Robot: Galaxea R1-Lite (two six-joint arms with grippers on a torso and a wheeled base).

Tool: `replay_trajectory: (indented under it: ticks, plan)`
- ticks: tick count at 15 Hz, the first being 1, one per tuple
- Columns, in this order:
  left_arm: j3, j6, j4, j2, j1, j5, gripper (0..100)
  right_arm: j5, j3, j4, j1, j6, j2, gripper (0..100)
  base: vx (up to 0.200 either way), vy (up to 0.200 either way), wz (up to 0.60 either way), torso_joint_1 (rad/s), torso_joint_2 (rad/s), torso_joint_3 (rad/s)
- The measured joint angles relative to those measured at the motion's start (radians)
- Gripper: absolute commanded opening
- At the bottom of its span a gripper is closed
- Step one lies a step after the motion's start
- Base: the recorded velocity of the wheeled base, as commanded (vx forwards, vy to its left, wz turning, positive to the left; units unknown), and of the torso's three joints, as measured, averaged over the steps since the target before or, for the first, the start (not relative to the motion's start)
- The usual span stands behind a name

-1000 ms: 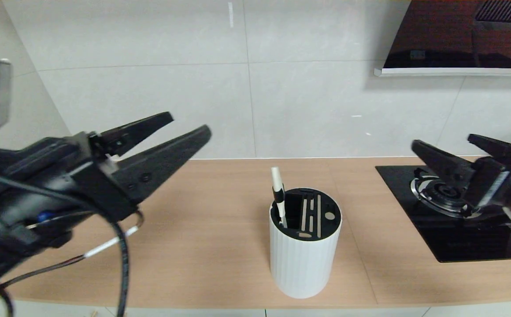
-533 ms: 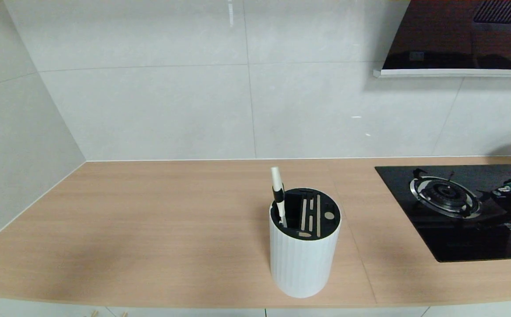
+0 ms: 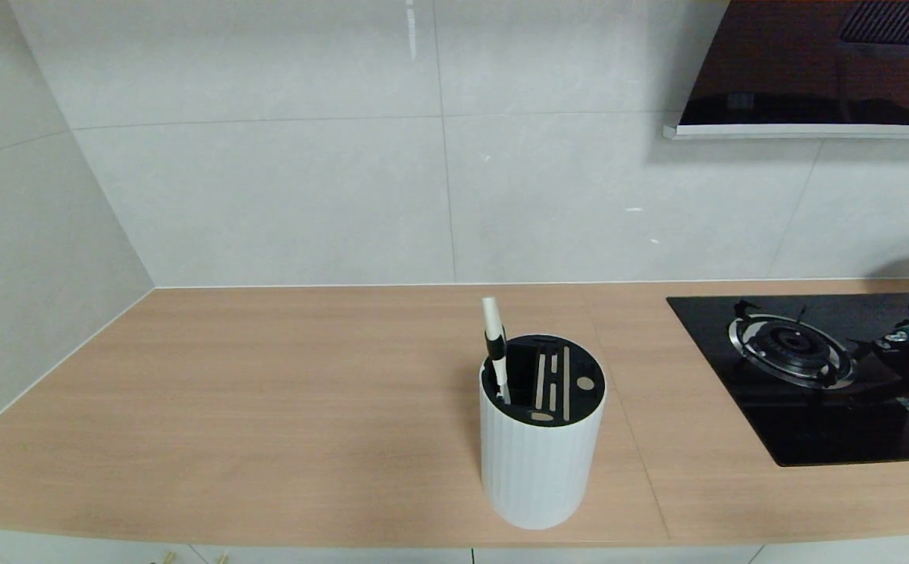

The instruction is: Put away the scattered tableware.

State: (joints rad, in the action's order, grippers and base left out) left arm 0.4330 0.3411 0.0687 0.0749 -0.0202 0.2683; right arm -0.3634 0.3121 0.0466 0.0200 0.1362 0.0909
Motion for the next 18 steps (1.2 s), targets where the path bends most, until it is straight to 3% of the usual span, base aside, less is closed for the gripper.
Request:
replay_trajectory:
  ticks: [2, 5, 7, 8, 10, 11, 12, 13, 15, 18]
  plan:
    - [-0.067, -0.057, 0.013, -0.044, 0.020, -0.104, 100, 0.046, -0.070, 0.031, -0.009, -0.036, -0.049, 100, 0.000, 0.000, 0.00, 0.000, 0.00, 0.000]
    - [-0.199, -0.231, 0.032, -0.071, 0.028, -0.168, 100, 0.129, -0.147, 0.043, -0.018, -0.165, -0.080, 100, 0.000, 0.000, 0.00, 0.000, 0.00, 0.000]
    - [-0.315, -0.297, 0.075, -0.075, 0.029, -0.202, 100, 0.146, -0.214, 0.050, -0.019, -0.169, -0.087, 100, 0.000, 0.000, 0.00, 0.000, 0.00, 0.000]
    - [-0.377, -0.324, 0.063, -0.075, 0.029, -0.264, 100, 0.153, -0.260, 0.051, -0.020, -0.170, -0.089, 100, 0.000, 0.000, 0.00, 0.000, 0.00, 0.000]
    - [-0.419, -0.373, -0.003, -0.077, 0.029, -0.480, 100, 0.178, -0.299, -0.006, -0.020, -0.180, -0.091, 100, 0.000, 0.000, 0.00, 0.000, 0.00, 0.000]
    - [-0.425, -0.389, -0.015, -0.077, 0.029, -0.519, 100, 0.210, -0.304, -0.007, -0.020, -0.180, -0.091, 100, 0.000, 0.000, 0.00, 0.000, 0.00, 0.000]
    - [-0.429, -0.400, -0.023, -0.077, 0.029, -0.479, 100, 0.241, -0.306, -0.008, -0.020, -0.175, -0.091, 100, 0.000, 0.000, 0.00, 0.000, 0.00, 0.000]
    - [-0.431, -0.408, -0.027, -0.077, 0.029, -0.387, 100, 0.249, -0.307, -0.008, -0.020, -0.164, -0.091, 100, 0.000, 0.000, 0.00, 0.000, 0.00, 0.000]
    - [-0.433, -0.394, -0.066, -0.074, 0.026, -0.262, 100, 0.248, -0.309, -0.007, -0.020, -0.137, -0.091, 100, 0.000, 0.000, 0.00, 0.000, 0.00, 0.000]
    - [-0.433, -0.344, -0.069, -0.076, 0.021, -0.264, 100, 0.244, -0.310, -0.007, -0.020, -0.137, -0.091, 100, 0.000, 0.000, 0.00, 0.000, 0.00, 0.000]
